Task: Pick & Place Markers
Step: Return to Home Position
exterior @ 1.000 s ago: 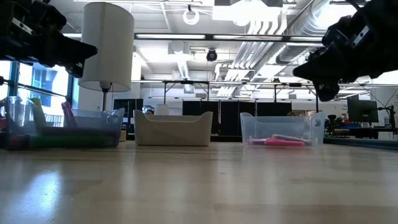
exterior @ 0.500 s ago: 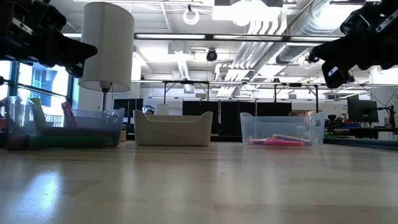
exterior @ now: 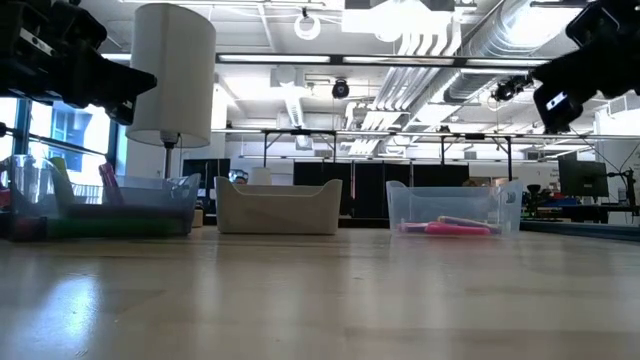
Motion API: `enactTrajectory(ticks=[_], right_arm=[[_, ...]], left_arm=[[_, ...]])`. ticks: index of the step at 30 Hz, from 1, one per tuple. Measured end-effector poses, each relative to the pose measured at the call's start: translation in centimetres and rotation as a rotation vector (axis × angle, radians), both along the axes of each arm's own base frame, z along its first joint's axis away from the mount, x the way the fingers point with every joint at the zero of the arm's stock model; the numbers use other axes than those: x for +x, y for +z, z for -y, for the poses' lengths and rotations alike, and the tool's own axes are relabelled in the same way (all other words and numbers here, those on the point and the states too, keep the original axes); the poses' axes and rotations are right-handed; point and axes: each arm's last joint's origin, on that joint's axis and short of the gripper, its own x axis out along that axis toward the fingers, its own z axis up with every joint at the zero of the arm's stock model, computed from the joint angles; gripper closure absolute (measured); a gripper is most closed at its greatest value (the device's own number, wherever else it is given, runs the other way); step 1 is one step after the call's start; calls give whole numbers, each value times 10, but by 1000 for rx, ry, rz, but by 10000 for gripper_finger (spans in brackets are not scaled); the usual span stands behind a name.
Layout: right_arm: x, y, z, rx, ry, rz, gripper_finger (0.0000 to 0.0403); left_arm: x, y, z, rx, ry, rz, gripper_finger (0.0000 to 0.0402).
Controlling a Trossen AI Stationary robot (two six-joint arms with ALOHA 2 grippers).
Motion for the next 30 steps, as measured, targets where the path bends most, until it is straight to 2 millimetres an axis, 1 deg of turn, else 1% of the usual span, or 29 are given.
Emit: enactTrajectory(ticks=[2,5,9,15,30], right_arm=[[-2,-1,0,-25,3,-54,403],[-3,-2,-1,-37,33,-64,403],[1,-20,-2,-15,52,-126,403],[4,-18,-2,-91,72,-65,403],[4,-19,-2,-95,73,-78,403]], left_arm=[[0,0,0,0,0,0,400],[0,0,0,0,0,0,400],[0,0,0,0,1,0,400],[0,0,0,0,1,1,400],[0,0,0,0,3,1,400]])
